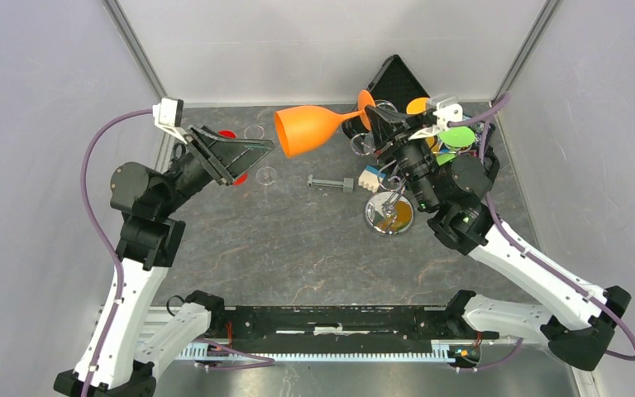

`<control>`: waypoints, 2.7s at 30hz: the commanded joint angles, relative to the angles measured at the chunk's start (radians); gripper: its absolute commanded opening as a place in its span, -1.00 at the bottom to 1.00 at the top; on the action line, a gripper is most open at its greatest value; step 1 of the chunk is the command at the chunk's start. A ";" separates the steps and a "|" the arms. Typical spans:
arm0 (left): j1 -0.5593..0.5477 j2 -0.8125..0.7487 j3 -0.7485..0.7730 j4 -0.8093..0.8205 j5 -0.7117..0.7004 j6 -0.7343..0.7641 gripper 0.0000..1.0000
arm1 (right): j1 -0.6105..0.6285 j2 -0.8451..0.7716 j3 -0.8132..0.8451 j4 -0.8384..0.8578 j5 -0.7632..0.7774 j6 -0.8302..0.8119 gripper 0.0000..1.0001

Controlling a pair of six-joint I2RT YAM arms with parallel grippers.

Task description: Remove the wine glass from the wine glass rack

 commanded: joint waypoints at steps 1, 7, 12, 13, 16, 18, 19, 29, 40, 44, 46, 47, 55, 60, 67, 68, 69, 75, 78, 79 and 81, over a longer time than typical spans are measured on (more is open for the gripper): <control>-0.009 0.012 -0.012 0.053 0.015 -0.058 0.70 | 0.006 0.020 0.007 0.079 -0.017 0.006 -1.00; -0.016 0.034 -0.011 0.052 0.013 -0.075 0.62 | 0.039 0.049 0.017 0.067 -0.038 -0.074 -1.00; -0.018 0.046 -0.009 -0.008 -0.015 -0.067 0.37 | 0.095 0.070 0.017 0.089 -0.020 -0.202 -0.99; -0.018 0.047 -0.010 -0.018 -0.021 -0.065 0.27 | 0.107 0.073 0.015 0.096 -0.005 -0.225 -1.00; -0.018 0.049 -0.014 -0.039 -0.037 -0.059 0.00 | 0.143 0.082 0.007 0.113 0.037 -0.295 -1.00; -0.018 0.051 -0.017 -0.045 -0.042 -0.059 -0.25 | 0.159 0.086 -0.002 0.129 0.063 -0.321 -1.00; -0.018 0.052 -0.018 -0.045 -0.043 -0.057 -0.36 | 0.163 0.087 -0.007 0.135 0.072 -0.327 -1.00; -0.018 0.050 -0.004 -0.085 -0.057 0.001 -0.95 | 0.171 0.072 -0.014 0.130 0.076 -0.322 -0.43; -0.018 0.068 0.190 -0.579 -0.446 0.503 -0.95 | 0.170 -0.030 -0.020 0.045 0.040 -0.317 0.80; -0.018 0.185 0.287 -0.765 -0.472 0.662 -0.96 | 0.170 -0.079 -0.023 0.007 0.050 -0.311 0.81; -0.018 0.249 0.329 -0.824 -0.459 0.715 -0.95 | 0.170 -0.107 -0.029 -0.011 0.054 -0.310 0.81; -0.018 0.275 0.344 -0.848 -0.447 0.736 -0.96 | 0.170 -0.118 -0.032 -0.016 0.057 -0.310 0.81; -0.095 0.574 0.580 -0.987 -0.455 0.817 -0.95 | 0.170 -0.218 -0.071 -0.058 0.080 -0.310 0.81; -0.153 0.788 0.769 -1.077 -0.642 0.823 -0.96 | 0.170 -0.264 -0.080 -0.106 0.103 -0.310 0.81; -0.170 1.085 1.049 -1.204 -0.692 0.840 -0.96 | 0.169 -0.331 -0.083 -0.218 0.146 -0.313 0.80; -0.173 1.123 1.092 -1.233 -0.696 0.841 -0.96 | 0.169 -0.340 -0.083 -0.236 0.158 -0.313 0.80; -0.176 1.164 1.126 -1.254 -0.705 0.841 -0.95 | 0.171 -0.352 -0.081 -0.256 0.168 -0.313 0.80; -0.181 1.281 1.172 -1.283 -0.720 0.832 -0.96 | 0.170 -0.435 -0.084 -0.318 0.215 -0.313 0.80; -0.184 1.305 1.167 -1.283 -0.714 0.832 -0.95 | 0.170 -0.462 -0.080 -0.339 0.243 -0.314 0.80; -0.186 1.314 1.166 -1.283 -0.713 0.832 -0.96 | 0.170 -0.469 -0.077 -0.368 0.255 -0.314 0.80; -0.190 1.329 1.162 -1.283 -0.713 0.836 -0.96 | 0.170 -0.475 -0.067 -0.399 0.284 -0.316 0.80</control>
